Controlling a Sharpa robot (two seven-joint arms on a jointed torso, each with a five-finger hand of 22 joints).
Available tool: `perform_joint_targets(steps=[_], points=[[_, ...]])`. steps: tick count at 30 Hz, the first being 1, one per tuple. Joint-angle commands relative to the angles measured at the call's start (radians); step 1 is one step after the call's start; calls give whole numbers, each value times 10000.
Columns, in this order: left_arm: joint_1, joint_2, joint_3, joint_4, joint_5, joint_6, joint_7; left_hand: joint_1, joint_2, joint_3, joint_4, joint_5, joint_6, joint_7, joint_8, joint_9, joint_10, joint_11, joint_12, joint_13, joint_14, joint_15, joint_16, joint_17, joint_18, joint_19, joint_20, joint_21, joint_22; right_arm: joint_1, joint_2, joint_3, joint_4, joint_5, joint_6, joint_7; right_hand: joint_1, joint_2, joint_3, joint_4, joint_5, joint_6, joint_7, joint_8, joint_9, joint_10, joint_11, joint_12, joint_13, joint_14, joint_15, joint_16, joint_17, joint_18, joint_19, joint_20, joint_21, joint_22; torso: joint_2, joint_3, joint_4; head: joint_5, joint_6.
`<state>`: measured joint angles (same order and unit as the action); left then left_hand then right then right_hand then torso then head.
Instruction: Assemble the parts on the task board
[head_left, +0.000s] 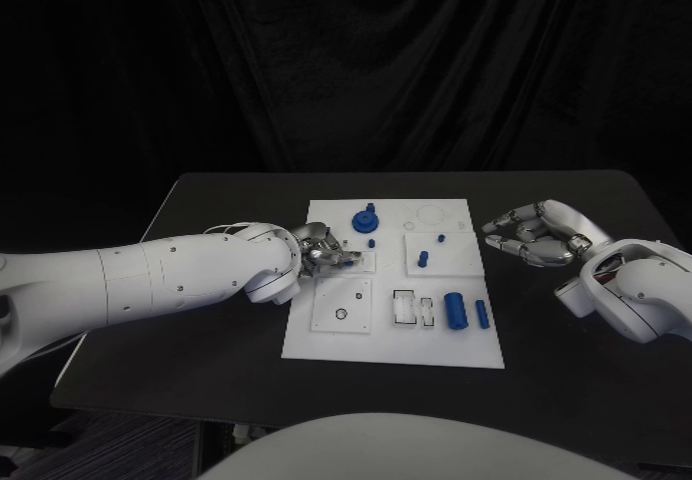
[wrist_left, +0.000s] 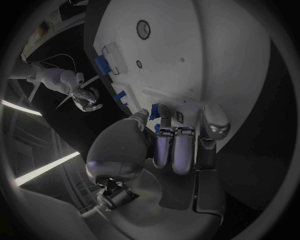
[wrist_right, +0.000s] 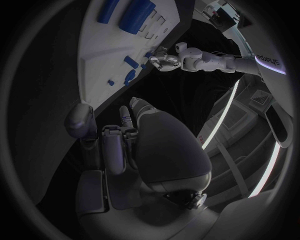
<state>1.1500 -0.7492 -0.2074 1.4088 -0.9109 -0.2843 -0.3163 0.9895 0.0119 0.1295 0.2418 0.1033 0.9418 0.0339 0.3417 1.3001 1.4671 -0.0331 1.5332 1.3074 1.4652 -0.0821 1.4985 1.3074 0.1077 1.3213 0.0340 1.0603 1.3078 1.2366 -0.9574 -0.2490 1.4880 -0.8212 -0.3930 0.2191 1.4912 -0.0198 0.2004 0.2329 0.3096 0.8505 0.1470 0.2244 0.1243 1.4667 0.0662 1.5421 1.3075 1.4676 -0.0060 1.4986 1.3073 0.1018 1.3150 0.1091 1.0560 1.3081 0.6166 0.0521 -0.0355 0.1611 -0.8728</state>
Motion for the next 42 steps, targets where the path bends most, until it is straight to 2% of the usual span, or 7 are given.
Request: perform_joint_targets(steps=[1, 10, 20, 33, 38, 40, 42], points=[[-43, 28, -37, -16, 21, 299, -155, -174, 34, -249, 176, -138, 4, 76, -57, -20, 624, 74, -41, 2305, 543, 27, -19, 979, 61, 51, -4, -26, 249, -30, -5, 6, 3, 3, 46, -87, 70, -68, 13, -70, 50, -5, 31, 24, -14, 272, 34, -56, 1887, 492, 70, -67, 1248, 70, -34, -2, -30, 1194, 3, -7, -3, -2, 2], [-43, 25, -37, -42, 21, 80, -140, -752, 393, -1122, 494, -427, 92, 59, 67, 112, 703, 55, 38, 2364, 594, 19, 50, 1109, 43, 148, -7, 23, 370, -36, -15, 6, 0, 3, 44, -69, 58, -55, 23, -64, 84, -6, 37, 25, -19, 267, 40, -58, 1883, 496, 72, -62, 1256, 72, -38, -1, -40, 1191, 1, -9, 5, -29, 2], [-33, -149, -34, 167, 21, -579, 40, -649, 707, -1582, 472, -274, 252, -73, 669, 367, 894, -53, 228, 2514, 704, -82, 180, 1375, -20, 379, -94, 329, 580, -46, -7, 6, -28, 28, 35, -33, 3, -46, 24, -33, 148, -13, 48, 24, -30, 267, 49, -58, 1883, 496, 79, -62, 1255, 71, -40, 2, -44, 1190, 5, -8, 1, -20, 2], [168, -542, -17, 587, 21, -923, 163, -490, 946, -1687, 464, -8, 163, -108, 912, 357, 936, -86, 270, 2548, 738, -114, 223, 1467, -41, 446, -127, 408, 656, -52, 54, 6, -87, 68, 53, -33, -68, -41, 15, 12, 173, -16, 53, 26, -40, 264, 56, -59, 1879, 494, 85, -63, 1252, 73, -46, 6, -58, 1186, -4, 0, 1, -9, 2], [264, -594, -13, 642, 21, -759, 236, -163, 1020, -1745, 421, 280, 69, -128, 1061, 344, 945, -106, 279, 2555, 744, -133, 231, 1482, -50, 473, -147, 433, 707, -55, 60, 6, -88, 73, 55, -30, -68, -41, 15, 12, 173, -16, 53, 26, -40, 264, 56, -59, 1879, 494, 85, -63, 1252, 73, -46, 6, -58, 1186, -7, 4, 0, -14, 2], [316, -616, -11, 666, 21, -555, 263, 385, 1026, -1656, 198, 881, -34, -149, 1135, 332, 948, -123, 282, 2558, 745, -152, 232, 1485, -53, 483, -166, 439, 744, -56, 58, 6, -88, 75, 55, -33, -86, -36, 14, 25, 177, -16, 53, 26, -42, 259, 57, -60, 1875, 491, 87, -68, 1244, 70, -39, 7, -44, 1190, -6, 5, 1, -24, 2], [361, -631, -9, 680, 21, -301, 257, 712, 1009, -1618, 81, 1098, -93, -152, 1154, 314, 949, -129, 283, 2559, 745, -154, 233, 1487, -57, 489, -172, 441, 772, -57, 56, 6, -87, 78, 56, -35, -86, -36, 14, 25, 177, -16, 53, 26, -42, 259, 57, -60, 1875, 491, 87, -68, 1244, 70, -39, 7, -44, 1190, -1, 3, 6, -30, 2]])
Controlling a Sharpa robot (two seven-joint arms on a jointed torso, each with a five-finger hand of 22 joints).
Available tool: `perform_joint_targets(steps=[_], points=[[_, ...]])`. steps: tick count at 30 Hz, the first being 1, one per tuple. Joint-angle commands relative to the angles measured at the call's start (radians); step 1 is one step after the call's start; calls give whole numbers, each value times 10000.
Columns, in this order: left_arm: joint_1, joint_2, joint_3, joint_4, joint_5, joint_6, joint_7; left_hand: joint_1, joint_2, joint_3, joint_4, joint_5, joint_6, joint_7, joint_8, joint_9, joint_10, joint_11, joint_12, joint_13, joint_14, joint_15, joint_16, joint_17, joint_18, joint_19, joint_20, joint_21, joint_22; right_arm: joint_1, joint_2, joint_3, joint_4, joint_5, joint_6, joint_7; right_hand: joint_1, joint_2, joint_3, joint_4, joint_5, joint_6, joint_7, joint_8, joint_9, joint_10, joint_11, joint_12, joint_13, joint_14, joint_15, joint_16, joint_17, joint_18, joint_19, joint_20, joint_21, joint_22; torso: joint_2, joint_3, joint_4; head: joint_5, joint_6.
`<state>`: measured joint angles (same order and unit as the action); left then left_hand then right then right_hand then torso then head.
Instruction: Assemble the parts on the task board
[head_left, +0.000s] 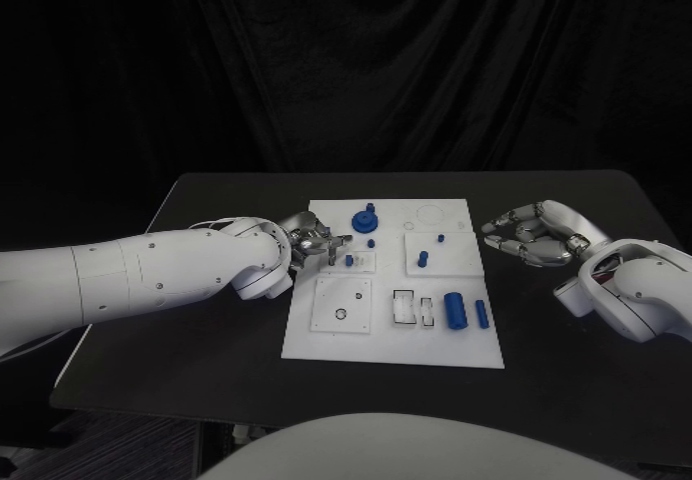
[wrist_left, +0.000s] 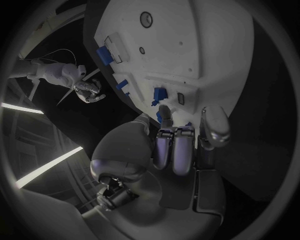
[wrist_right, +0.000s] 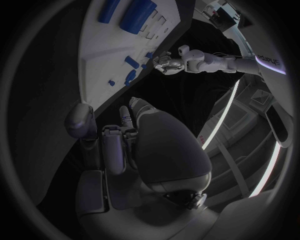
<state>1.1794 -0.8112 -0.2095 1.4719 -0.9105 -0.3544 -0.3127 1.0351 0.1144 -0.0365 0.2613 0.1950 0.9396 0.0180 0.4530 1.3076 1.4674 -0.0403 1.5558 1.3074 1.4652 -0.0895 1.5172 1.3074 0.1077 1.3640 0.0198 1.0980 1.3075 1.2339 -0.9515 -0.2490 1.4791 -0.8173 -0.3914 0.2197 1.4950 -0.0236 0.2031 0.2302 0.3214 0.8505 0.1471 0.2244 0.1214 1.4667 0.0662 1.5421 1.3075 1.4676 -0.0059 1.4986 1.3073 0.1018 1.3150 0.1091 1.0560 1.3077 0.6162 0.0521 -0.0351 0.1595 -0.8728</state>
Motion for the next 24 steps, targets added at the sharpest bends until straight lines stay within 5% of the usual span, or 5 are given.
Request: perform_joint_targets(steps=[1, 12, 24], points=[[89, -16, 12, 54, 16, 570, 201, 443, -22, 81, -206, 227, -92, 7, 43, 231, 954, -58, 65, 2565, 747, -81, 50, 1493, -57, 62, -31, 56, 786, -30, -5, 6, 3, 41, 40, -43, -124, 2, -13, 51, 58, -16, 53, 26, -13, 259, 57, -60, 1874, 491, 86, -68, 1244, 70, -39, 7, -43, 1195, 7, 1, 6, -19, 2], [170, 59, 13, -19, 14, 1800, -366, 1901, -180, 624, -1240, 112, -38, -75, -93, 87, 1034, -130, 150, 2634, 789, -140, 110, 1627, -95, 163, -81, 198, 949, -32, -16, 6, 21, 46, 54, -42, -145, 13, -10, 67, 66, -15, 52, 28, -16, 258, 57, -61, 1873, 492, 88, -66, 1247, 73, -46, 9, -58, 1190, 6, -3, -4, -19, 2], [175, 207, 11, -225, 15, 1960, -461, 1872, -156, 658, -1223, -141, 6, -56, -113, 68, 1013, -123, 127, 2615, 778, -143, 89, 1579, -96, 170, -88, 173, 964, -33, -53, 6, 57, 46, 51, -51, -159, 26, -5, 79, 75, -12, 50, 31, -18, 261, 56, -59, 1875, 494, 89, -63, 1252, 72, -44, 10, -54, 1192, 15, -2, 15, -38, 2]])
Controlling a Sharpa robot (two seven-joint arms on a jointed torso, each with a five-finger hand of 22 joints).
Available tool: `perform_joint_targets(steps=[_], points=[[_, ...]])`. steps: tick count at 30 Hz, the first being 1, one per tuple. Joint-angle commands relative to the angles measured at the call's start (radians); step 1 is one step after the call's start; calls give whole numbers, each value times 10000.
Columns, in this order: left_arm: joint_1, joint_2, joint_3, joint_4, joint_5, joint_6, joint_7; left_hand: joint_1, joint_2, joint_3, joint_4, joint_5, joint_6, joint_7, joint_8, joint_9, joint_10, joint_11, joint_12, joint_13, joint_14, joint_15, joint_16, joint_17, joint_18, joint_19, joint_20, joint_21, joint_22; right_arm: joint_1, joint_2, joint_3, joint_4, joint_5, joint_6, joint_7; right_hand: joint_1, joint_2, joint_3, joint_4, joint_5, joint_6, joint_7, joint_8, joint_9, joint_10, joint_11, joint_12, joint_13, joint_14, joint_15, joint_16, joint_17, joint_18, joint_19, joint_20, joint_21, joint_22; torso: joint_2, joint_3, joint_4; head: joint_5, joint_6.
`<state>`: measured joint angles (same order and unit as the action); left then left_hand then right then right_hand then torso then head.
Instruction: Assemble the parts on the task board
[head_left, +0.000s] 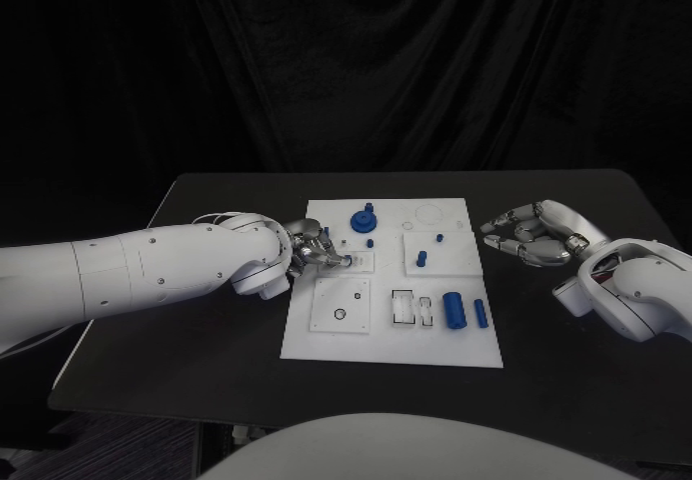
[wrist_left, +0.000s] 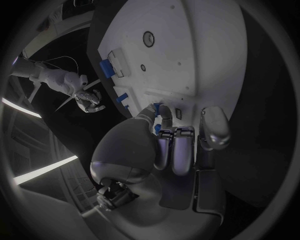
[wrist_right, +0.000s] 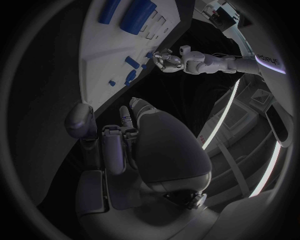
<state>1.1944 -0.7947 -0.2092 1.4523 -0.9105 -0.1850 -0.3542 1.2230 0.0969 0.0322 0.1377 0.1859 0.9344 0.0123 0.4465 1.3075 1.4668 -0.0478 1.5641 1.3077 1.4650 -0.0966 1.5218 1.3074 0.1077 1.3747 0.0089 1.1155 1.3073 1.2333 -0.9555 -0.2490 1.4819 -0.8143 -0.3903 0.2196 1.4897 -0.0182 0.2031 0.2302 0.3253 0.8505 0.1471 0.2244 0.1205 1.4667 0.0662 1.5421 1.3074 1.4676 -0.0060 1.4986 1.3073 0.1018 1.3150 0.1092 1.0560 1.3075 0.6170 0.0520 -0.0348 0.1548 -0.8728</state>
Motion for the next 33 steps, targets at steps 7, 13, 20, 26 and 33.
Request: perform_joint_targets(steps=[7, 13, 20, 26, 33], points=[[24, 103, 6, -156, 15, 128, -16, -253, 127, -75, 270, -384, 74, 24, -65, 71, 989, -28, 11, 2586, 770, -54, 24, 1542, -87, 46, 34, -85, 970, -27, -15, 6, 33, 16, 42, -57, -106, -27, -5, 79, 36, -12, 50, 31, -9, 261, 56, -59, 1876, 493, 89, -63, 1252, 72, -44, 10, -54, 1193, 2, -4, -2, 0, 2], [23, 116, 4, -216, 15, 83, 18, -533, 159, -231, 589, -777, 100, 49, -53, 101, 975, -5, -5, 2574, 763, -35, 11, 1520, -83, 45, 53, -133, 991, -27, -18, 6, 31, 16, 49, -76, -115, -16, 4, 85, 48, -6, 45, 36, -12, 266, 53, -57, 1881, 494, 88, -62, 1254, 74, -48, 11, -63, 1191, -1, 3, -1, -4, 2], [22, 151, 2, -315, 15, 85, 76, -851, 137, -495, 931, -1123, 135, 73, -31, 131, 955, 19, -26, 2556, 751, -14, -9, 1478, -73, 31, 70, -208, 1000, -28, -1, 6, 21, 16, 75, -101, -95, -1, 25, 70, 64, -5, 38, 40, -15, 264, 47, -57, 1879, 491, 86, -66, 1246, 76, -51, 11, -68, 1190, 5, -3, -6, 3, 2], [21, 203, -3, -443, 15, 184, 80, -879, 128, -531, 964, -1139, 134, 76, -31, 134, 924, 22, -60, 2529, 739, -11, -27, 1436, -61, 8, 73, -268, 984, -30, 1, 6, 16, 16, 102, -139, -6, 9, 100, -18, 150, -5, 32, 49, -28, 268, 37, -54, 1883, 491, 76, -66, 1245, 79, -50, 5, -68, 1190, -3, -6, 0, 3, 2], [15, 325, -15, -597, 16, 355, 34, -701, 167, -504, 883, -982, 91, 66, -54, 138, 883, 20, -105, 2493, 715, -8, -60, 1370, -47, -27, 80, -358, 975, -32, 8, 6, 15, 16, 129, -151, 46, -8, 170, -96, 346, -9, 38, 57, -46, 253, 39, -60, 1869, 488, 74, -68, 1239, 81, -57, 1, -78, 1188, -2, -5, 3, -4, 2]])
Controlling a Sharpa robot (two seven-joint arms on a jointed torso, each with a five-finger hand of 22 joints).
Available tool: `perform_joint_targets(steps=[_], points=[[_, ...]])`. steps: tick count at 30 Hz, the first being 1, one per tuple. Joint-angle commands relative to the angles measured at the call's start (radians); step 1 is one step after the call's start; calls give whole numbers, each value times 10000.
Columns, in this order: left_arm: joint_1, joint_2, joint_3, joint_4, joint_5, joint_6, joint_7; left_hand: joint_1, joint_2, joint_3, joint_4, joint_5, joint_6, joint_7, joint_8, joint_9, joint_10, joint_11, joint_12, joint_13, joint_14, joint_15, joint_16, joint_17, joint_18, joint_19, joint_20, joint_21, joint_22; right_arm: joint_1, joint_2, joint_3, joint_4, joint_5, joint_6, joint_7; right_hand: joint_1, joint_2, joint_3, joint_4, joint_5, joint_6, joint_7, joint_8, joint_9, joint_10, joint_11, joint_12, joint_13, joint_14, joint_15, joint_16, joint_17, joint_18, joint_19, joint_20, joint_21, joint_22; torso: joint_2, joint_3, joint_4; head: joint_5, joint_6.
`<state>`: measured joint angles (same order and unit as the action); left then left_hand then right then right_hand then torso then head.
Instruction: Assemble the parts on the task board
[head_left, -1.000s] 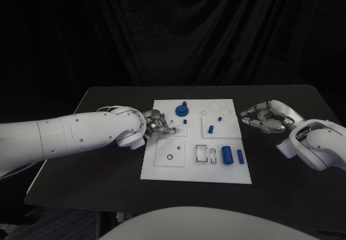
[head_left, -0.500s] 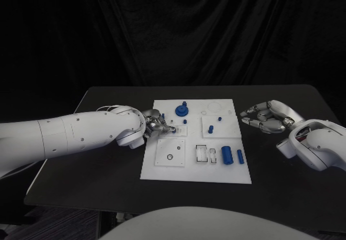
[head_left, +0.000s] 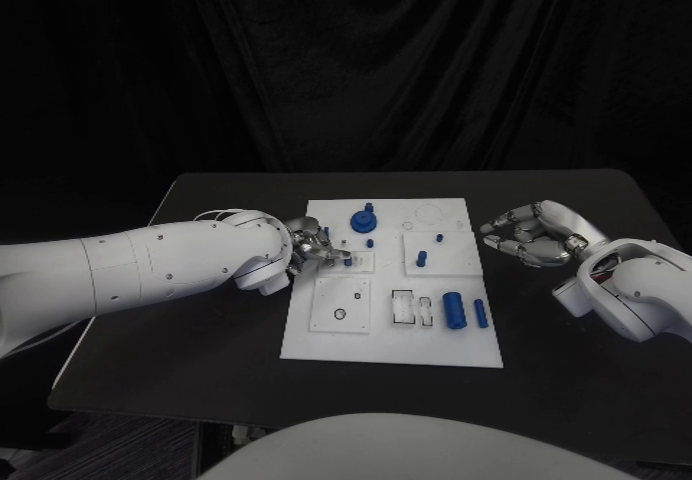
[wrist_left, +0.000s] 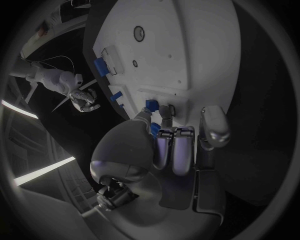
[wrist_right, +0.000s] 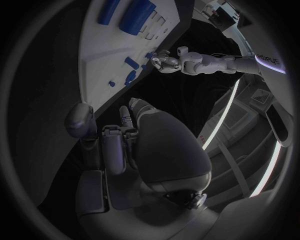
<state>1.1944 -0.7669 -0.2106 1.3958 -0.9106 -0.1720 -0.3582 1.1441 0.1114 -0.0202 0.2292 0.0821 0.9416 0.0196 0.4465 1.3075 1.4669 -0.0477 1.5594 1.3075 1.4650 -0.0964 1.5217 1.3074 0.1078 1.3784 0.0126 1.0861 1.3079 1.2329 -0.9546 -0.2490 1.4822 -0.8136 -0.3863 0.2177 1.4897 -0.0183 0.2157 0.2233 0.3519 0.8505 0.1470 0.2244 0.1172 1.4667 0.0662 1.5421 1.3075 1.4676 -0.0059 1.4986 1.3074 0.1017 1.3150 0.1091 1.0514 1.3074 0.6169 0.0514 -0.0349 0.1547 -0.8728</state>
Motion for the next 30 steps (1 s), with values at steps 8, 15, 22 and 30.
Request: perform_joint_targets(steps=[8, 15, 22, 30], points=[[5, 155, -4, -139, 17, 364, 21, 196, 46, 51, -92, 133, 3, -12, -66, 138, 872, 16, -69, 2486, 708, -10, -69, 1353, -44, -74, 44, -96, 971, -33, 7, 6, 9, 9, 110, -144, 66, -18, 82, -66, 178, -13, 41, 60, -24, 246, 41, -63, 1863, 485, 75, -72, 1231, 85, -66, 1, -47, 1185, 3, 2, -8, 0, 2], [-3, 218, -5, -239, 17, 381, 14, 217, 56, 61, -103, 148, 0, -13, -68, 138, 874, 15, -66, 2488, 708, -10, -69, 1353, -43, -75, 44, -99, 971, -38, 12, 7, 4, 9, 116, -146, 77, -23, 108, -89, 244, -16, 44, 61, -31, 241, 43, -64, 1858, 481, 75, -78, 1220, 88, -74, 1, -61, 1181, 4, -1, -2, -12, 2], [-8, 207, -5, -271, 17, 322, 58, 398, 155, 156, -194, 326, -78, -9, -129, 117, 843, 15, -99, 2462, 693, -11, -89, 1311, -32, -99, 44, -178, 966, -39, 3, 7, 6, 9, 111, -145, 84, -30, 127, -107, 296, -24, 48, 59, -37, 240, 45, -65, 1858, 482, 76, -76, 1223, 87, -75, 1, -61, 1181, -6, 3, -10, -30, 2], [-10, 185, -5, -242, 17, 168, 332, 634, 309, 338, -274, 741, -293, 44, -394, -29, 687, 57, -266, 2331, 664, 24, -121, 1246, -17, -141, 65, -308, 967, -42, 10, 7, 1, 9, 118, -141, 87, -34, 139, -118, 324, -28, 50, 58, -41, 233, 46, -67, 1852, 480, 77, -79, 1218, 88, -77, 1, -64, 1180, -8, 4, -4, -20, 2]])
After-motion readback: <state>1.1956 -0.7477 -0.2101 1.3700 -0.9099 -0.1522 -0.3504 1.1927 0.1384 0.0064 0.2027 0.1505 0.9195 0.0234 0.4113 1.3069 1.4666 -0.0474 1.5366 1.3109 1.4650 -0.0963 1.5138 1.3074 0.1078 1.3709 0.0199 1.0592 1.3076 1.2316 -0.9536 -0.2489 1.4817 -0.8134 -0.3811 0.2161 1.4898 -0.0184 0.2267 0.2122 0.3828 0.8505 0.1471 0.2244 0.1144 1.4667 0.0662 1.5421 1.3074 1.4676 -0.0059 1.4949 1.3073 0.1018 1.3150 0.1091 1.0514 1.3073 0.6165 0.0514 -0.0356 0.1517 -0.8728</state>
